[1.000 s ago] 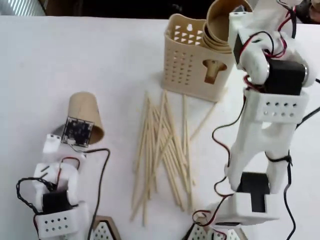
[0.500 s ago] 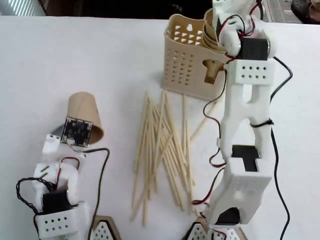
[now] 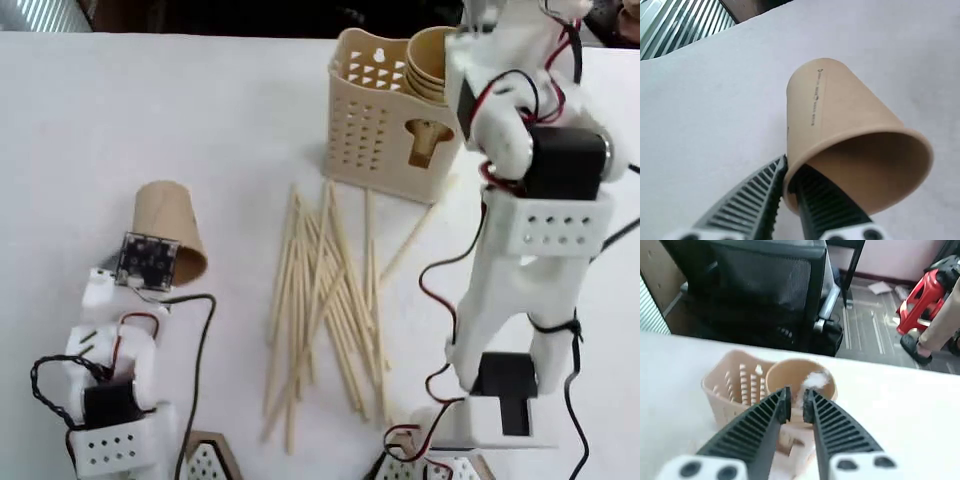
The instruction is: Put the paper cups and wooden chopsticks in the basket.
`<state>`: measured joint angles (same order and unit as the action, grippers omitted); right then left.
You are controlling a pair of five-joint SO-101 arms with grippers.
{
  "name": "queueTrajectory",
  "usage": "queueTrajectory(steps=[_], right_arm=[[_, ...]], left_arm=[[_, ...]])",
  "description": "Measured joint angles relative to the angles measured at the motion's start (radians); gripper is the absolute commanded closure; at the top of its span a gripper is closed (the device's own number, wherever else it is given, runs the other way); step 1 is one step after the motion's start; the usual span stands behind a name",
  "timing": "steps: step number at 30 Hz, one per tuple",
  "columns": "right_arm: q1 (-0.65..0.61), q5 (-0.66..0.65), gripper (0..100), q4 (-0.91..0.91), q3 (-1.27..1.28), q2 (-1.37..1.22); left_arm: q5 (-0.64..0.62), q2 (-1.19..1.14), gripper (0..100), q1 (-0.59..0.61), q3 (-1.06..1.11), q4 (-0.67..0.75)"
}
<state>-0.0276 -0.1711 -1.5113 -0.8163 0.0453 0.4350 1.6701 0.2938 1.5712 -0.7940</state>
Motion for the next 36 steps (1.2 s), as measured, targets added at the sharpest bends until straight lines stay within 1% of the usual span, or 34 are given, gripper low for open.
queueTrajectory(steps=[3,4,7,10,12,15,18,20,24,27,32,36], right_arm=[[0.0,0.0,91.3,-0.15,0.0,0.014],[0.0,0.0,92.4,-0.172,0.005,0.015],[0.026,0.0,95.8,-0.193,0.078,0.04],[0.069,0.0,96.0,-0.196,0.195,0.074],[0.095,0.0,96.1,-0.196,0.284,0.095],[0.137,0.0,96.2,-0.187,0.431,0.13],[0.18,0.0,96.4,-0.12,0.609,0.166],[0.209,0.0,96.4,-0.04,0.749,0.195],[0.255,0.0,96.4,0.16,1.036,0.275],[0.262,0.0,96.4,0.284,1.217,0.353],[0.288,0.0,96.4,0.425,1.432,0.509],[0.348,0.0,96.4,0.52,1.55,0.618]], left_arm=[[-0.071,0.0,98,0.0,-0.103,0.0],[-0.091,0.0,98,0.0,-0.143,0.0],[-0.14,0.0,98,0.0,-0.273,0.0],[-0.18,0.0,98,-0.005,-0.388,0.0],[-0.201,0.008,98,-0.048,-0.453,0.0],[-0.226,0.015,98,-0.143,-0.548,0.0],[-0.235,-0.043,98,-0.249,-0.655,0.0],[-0.241,-0.123,98,-0.302,-0.738,-0.017],[-0.241,-0.351,98,-0.393,-0.954,-0.103],[-0.241,-0.532,98,-0.471,-1.142,-0.163],[-0.241,-0.825,98,-0.609,-1.425,-0.213],[-0.253,-1.039,98,-0.674,-1.591,-0.216]])
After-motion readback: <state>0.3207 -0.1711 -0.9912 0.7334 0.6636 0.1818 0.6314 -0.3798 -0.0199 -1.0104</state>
